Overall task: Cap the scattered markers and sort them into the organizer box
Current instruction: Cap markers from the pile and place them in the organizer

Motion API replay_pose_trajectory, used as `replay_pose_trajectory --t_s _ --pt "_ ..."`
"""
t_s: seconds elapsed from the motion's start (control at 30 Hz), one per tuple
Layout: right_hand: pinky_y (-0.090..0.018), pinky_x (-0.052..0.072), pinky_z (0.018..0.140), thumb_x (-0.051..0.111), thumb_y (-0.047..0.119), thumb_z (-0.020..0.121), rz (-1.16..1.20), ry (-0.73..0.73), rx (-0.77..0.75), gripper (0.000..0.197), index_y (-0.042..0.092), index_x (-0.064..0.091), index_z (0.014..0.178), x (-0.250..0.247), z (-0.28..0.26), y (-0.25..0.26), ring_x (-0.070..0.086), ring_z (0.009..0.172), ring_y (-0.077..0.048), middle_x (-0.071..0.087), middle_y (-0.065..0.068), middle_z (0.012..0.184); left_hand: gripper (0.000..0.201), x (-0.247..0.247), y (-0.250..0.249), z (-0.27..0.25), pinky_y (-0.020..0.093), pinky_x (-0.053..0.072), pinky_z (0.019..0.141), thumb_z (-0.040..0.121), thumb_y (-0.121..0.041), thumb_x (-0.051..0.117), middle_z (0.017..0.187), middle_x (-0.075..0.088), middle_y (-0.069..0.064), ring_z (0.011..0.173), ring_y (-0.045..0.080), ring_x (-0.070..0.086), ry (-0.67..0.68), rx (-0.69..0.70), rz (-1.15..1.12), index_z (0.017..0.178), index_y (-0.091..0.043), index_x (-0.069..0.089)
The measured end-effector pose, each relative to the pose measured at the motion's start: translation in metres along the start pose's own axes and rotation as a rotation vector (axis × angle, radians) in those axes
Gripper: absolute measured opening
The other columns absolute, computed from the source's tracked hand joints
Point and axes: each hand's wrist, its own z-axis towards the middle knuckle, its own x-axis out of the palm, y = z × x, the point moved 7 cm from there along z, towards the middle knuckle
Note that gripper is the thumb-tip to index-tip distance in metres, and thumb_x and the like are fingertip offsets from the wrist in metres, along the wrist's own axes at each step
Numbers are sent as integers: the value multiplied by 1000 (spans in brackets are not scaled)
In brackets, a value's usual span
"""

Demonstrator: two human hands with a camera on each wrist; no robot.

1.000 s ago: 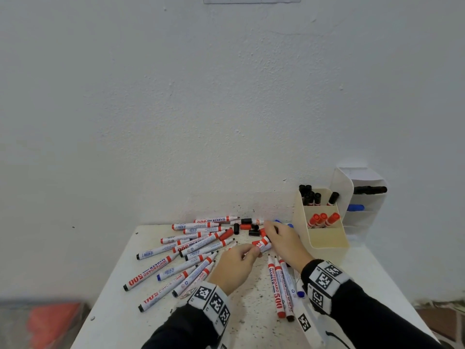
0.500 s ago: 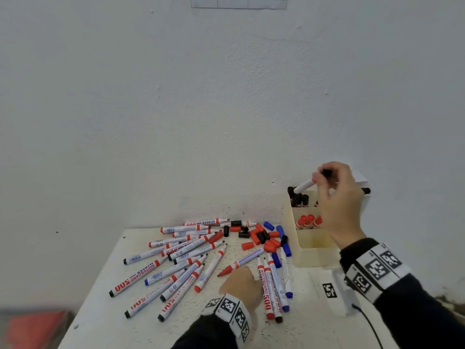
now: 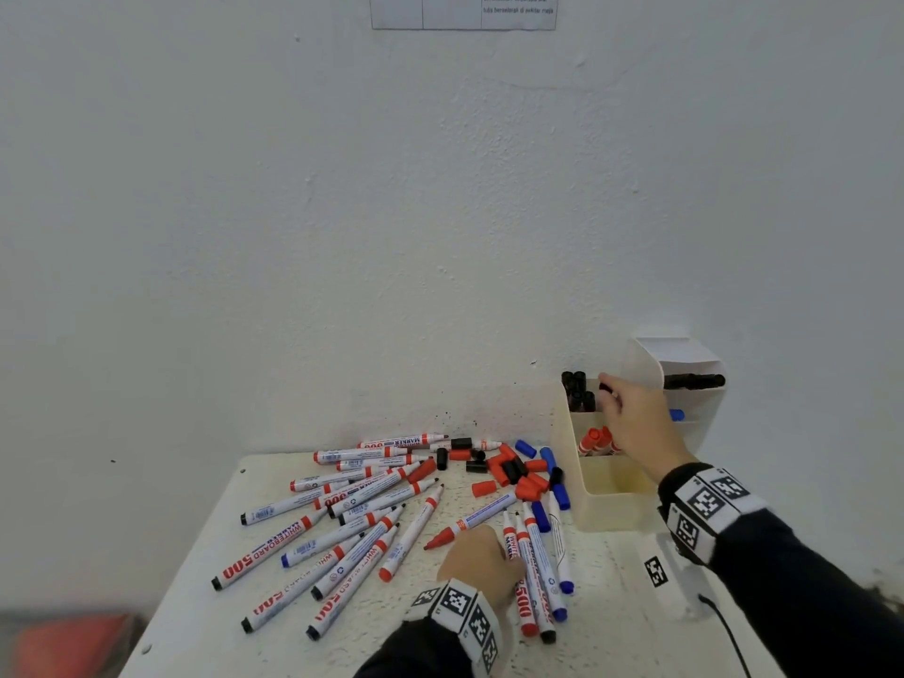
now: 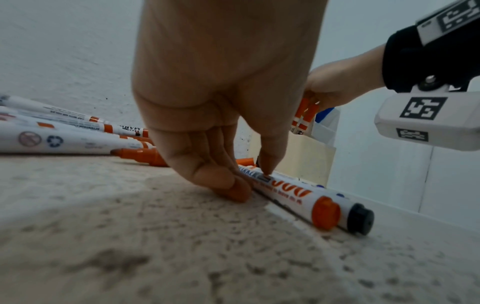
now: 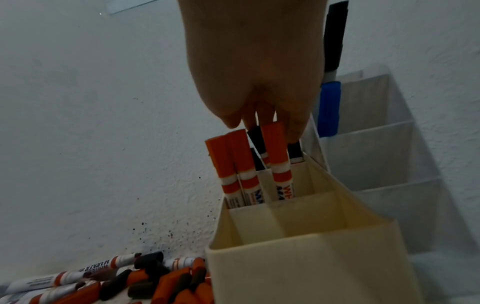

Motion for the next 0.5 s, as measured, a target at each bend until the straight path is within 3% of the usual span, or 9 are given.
replay_pose_trajectory --t_s 0.1,0.27,0.33,0.43,0.5 --pt "-38 38 100 34 27 100 -72 193 77 46 7 34 141 21 3 -13 50 117 -31 53 -15 126 22 -1 0 1 13 43 58 86 -31 62 68 52 -7 60 3 49 3 10 -22 72 -21 50" --pt "-50 30 108 22 46 98 -212 338 189 51 16 36 137 35 4 -34 33 130 -38 45 -13 138 19 1 1 2 13 42 55 82 -29 68 64 52 -7 55 2 47 45 -15 -89 72 -19 54" --pt "-49 27 109 21 46 97 -197 285 161 52 15 41 133 29 3 -28 30 130 -37 42 -12 140 21 0 4 2 14 43 55 81 -29 69 64 52 -6 56 2 48 39 -37 -132 71 -19 54" --pt "-41 22 110 30 33 99 -202 54 14 44 12 44 134 6 -4 2 25 134 -32 34 -10 148 24 -3 6 0 13 45 57 81 -30 70 62 53 -7 54 3 48 20 -59 -172 66 -19 54" --pt "-34 26 103 40 22 97 -169 -89 -110 32 9 56 122 -6 -11 28 35 126 -27 46 -11 137 23 -6 7 -2 11 44 54 82 -30 69 65 55 -7 56 1 50 3 -59 -177 67 -19 55"
